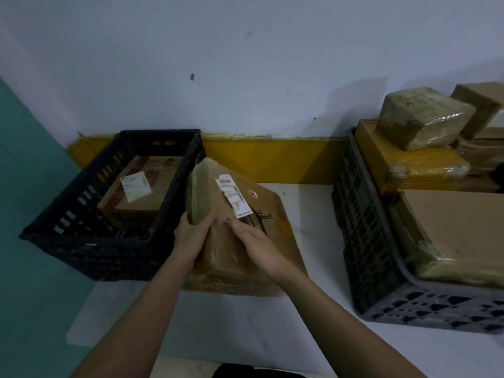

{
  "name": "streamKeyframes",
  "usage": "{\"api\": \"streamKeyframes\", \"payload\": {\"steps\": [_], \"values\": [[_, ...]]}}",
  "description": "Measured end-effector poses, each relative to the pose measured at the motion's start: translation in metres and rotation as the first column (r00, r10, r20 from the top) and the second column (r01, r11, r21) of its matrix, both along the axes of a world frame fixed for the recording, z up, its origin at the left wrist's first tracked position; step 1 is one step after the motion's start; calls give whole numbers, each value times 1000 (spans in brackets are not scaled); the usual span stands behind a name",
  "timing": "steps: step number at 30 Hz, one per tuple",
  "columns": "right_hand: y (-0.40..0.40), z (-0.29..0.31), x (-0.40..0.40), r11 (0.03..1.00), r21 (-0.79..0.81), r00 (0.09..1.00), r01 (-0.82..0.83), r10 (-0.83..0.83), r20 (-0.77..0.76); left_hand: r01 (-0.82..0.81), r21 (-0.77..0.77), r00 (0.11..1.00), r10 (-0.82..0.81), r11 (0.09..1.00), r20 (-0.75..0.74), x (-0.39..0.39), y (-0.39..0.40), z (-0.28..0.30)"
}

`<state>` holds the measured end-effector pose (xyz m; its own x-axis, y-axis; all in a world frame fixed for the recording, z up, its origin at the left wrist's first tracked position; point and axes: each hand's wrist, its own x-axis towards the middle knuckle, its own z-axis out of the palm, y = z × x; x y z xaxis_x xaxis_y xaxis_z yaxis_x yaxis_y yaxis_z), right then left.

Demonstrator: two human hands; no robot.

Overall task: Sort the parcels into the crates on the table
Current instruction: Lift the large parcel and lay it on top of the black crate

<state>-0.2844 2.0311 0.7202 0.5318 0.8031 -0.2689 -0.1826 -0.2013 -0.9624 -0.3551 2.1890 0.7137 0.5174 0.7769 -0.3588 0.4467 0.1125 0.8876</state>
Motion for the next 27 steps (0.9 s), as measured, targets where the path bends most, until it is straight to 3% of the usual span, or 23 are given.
{"api": "streamKeyframes", "payload": {"steps": [4,7,9,12,16,21,27], "values": [[-11,-12,28,973,-49,956,223,-209,207,21,62,996,-26,998,87,-12,4,-2],[-28,-24,54,894,-124,877,431,-383,290,44,113,988,-59,993,139,-16,16,11],[-41,-31,67,838,-217,842,501,-413,346,56,126,981,-78,990,178,-18,27,24],[-57,-40,81,860,-243,893,449,-423,153,97,107,956,-122,990,268,-19,36,46],[-67,-43,90,918,-84,913,388,-395,-104,124,147,918,-170,981,358,-10,42,68],[-65,-40,90,887,27,881,462,-455,-128,164,215,899,-236,963,369,4,45,91],[-56,-26,94,803,68,806,592,-586,-87,374,184,861,-414,909,296,7,48,114]]}}
